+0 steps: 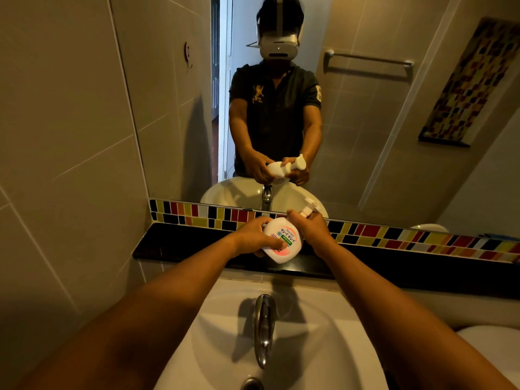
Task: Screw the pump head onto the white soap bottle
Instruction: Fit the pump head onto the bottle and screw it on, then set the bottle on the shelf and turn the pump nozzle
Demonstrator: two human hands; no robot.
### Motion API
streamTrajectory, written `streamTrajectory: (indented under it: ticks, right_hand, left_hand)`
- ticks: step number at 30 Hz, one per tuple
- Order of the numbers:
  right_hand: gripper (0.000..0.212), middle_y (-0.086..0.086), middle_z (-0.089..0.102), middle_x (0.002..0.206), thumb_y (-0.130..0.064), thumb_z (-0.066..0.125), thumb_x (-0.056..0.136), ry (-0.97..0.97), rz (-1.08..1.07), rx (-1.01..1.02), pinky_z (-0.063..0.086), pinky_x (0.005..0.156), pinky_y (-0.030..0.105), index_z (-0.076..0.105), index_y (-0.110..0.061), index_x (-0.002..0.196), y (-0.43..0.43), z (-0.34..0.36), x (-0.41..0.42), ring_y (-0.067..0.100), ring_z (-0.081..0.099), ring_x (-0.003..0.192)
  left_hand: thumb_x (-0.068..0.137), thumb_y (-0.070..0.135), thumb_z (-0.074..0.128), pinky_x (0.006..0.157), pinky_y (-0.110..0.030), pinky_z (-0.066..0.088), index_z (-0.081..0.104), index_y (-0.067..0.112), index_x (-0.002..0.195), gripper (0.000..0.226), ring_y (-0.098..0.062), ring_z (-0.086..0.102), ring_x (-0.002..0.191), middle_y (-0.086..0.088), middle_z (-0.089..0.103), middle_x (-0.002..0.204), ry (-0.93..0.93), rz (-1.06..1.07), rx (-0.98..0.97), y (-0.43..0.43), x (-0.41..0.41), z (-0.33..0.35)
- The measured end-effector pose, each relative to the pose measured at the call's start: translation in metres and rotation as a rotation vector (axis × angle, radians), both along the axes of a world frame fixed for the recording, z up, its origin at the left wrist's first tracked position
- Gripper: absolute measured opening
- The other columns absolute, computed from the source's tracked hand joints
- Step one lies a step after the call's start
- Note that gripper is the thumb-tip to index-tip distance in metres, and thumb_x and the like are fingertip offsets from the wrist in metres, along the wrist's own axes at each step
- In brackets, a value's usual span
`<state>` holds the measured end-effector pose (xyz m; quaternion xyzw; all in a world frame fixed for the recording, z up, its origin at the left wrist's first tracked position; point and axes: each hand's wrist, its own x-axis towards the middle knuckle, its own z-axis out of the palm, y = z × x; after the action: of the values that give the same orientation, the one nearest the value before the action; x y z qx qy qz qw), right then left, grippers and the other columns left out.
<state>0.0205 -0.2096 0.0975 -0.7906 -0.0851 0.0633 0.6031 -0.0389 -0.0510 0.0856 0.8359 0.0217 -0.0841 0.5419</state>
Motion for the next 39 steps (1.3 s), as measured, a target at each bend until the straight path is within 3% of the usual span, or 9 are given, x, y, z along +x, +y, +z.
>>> streamTrajectory:
  ticks: [4, 9, 11, 13, 15, 18, 24, 31, 39]
  right_hand:
    - [0.012, 0.019, 0.075, 0.091, -0.029, 0.069, 0.085, 0.003, 0.044, -0.056, 0.060, 0.082, 0.050, 0.062, -0.018, 0.084, -0.002, -0.002, 0.003, 0.033, 0.074, 0.083]
    - [0.024, 0.003, 0.069, 0.085, -0.037, 0.065, 0.090, 0.046, 0.167, -0.083, 0.047, 0.059, 0.023, 0.062, -0.014, 0.095, -0.009, 0.004, 0.001, 0.013, 0.064, 0.073]
    - [0.039, -0.001, 0.063, 0.083, -0.044, 0.063, 0.089, 0.080, 0.202, -0.100, 0.040, 0.059, 0.026, 0.063, -0.010, 0.109, -0.015, 0.001, 0.003, 0.013, 0.057, 0.072]
    - [0.034, -0.001, 0.063, 0.087, -0.043, 0.062, 0.090, 0.108, 0.264, -0.116, 0.041, 0.061, 0.028, 0.063, -0.017, 0.112, -0.021, -0.006, 0.005, 0.014, 0.055, 0.073]
    - [0.025, 0.004, 0.069, 0.100, -0.039, 0.066, 0.088, 0.161, 0.313, -0.137, 0.051, 0.074, 0.033, 0.065, -0.025, 0.109, -0.027, -0.017, 0.009, 0.020, 0.060, 0.086]
    - [0.042, 0.008, 0.069, 0.117, -0.034, 0.074, 0.082, 0.226, 0.361, -0.176, 0.053, 0.091, 0.044, 0.062, -0.031, 0.123, -0.031, -0.037, 0.014, 0.028, 0.063, 0.106]
    - [0.046, 0.001, 0.069, 0.115, -0.021, 0.075, 0.083, 0.226, 0.350, -0.116, 0.057, 0.072, 0.032, 0.057, -0.034, 0.124, -0.024, -0.062, 0.019, 0.023, 0.067, 0.104]
    - [0.056, -0.009, 0.069, 0.106, -0.008, 0.077, 0.079, 0.218, 0.331, -0.118, 0.057, 0.071, 0.027, 0.058, -0.022, 0.130, -0.013, -0.080, 0.035, 0.014, 0.067, 0.098]
    - [0.063, 0.007, 0.066, 0.125, -0.001, 0.078, 0.076, 0.169, 0.263, -0.109, 0.056, 0.081, 0.029, 0.056, -0.017, 0.132, -0.003, -0.100, 0.051, 0.025, 0.062, 0.115]
  left_hand:
    - [0.077, 0.024, 0.079, 0.070, -0.033, 0.061, 0.049, 0.024, 0.120, 0.053, -0.021, 0.066, 0.099, -0.002, 0.065, 0.113, 0.021, -0.002, 0.005, 0.001, 0.002, -0.004]
    - [0.076, 0.022, 0.080, 0.073, -0.035, 0.061, 0.052, 0.021, 0.124, 0.055, -0.022, 0.066, 0.103, -0.002, 0.067, 0.112, 0.056, 0.029, -0.050, 0.007, 0.006, -0.011]
    - [0.076, 0.021, 0.080, 0.073, -0.034, 0.061, 0.051, 0.019, 0.127, 0.059, -0.021, 0.067, 0.102, -0.004, 0.067, 0.115, 0.068, 0.051, -0.093, 0.011, 0.008, -0.017]
    - [0.076, 0.018, 0.080, 0.071, -0.031, 0.061, 0.049, 0.019, 0.130, 0.063, -0.018, 0.066, 0.100, -0.003, 0.065, 0.115, 0.084, 0.086, -0.149, 0.014, 0.010, -0.024]
    - [0.077, 0.014, 0.079, 0.072, -0.031, 0.060, 0.047, 0.018, 0.132, 0.063, -0.019, 0.065, 0.101, -0.005, 0.063, 0.117, 0.090, 0.116, -0.198, 0.016, 0.012, -0.029]
    - [0.078, 0.013, 0.078, 0.076, -0.034, 0.059, 0.047, 0.018, 0.131, 0.062, -0.025, 0.062, 0.110, -0.008, 0.061, 0.123, 0.085, 0.159, -0.224, 0.018, 0.016, -0.037]
    - [0.076, 0.009, 0.079, 0.091, -0.043, 0.055, 0.048, 0.015, 0.129, 0.062, -0.027, 0.059, 0.115, -0.008, 0.060, 0.123, 0.075, 0.205, -0.209, 0.016, 0.028, -0.054]
    - [0.065, 0.007, 0.086, 0.095, -0.045, 0.053, 0.052, 0.012, 0.128, 0.072, -0.027, 0.060, 0.114, -0.010, 0.063, 0.127, 0.071, 0.236, -0.149, 0.018, 0.042, -0.074]
    - [0.065, 0.006, 0.086, 0.097, -0.042, 0.049, 0.051, 0.014, 0.129, 0.073, -0.027, 0.057, 0.119, -0.007, 0.060, 0.130, 0.040, 0.252, -0.082, 0.018, 0.056, -0.083]
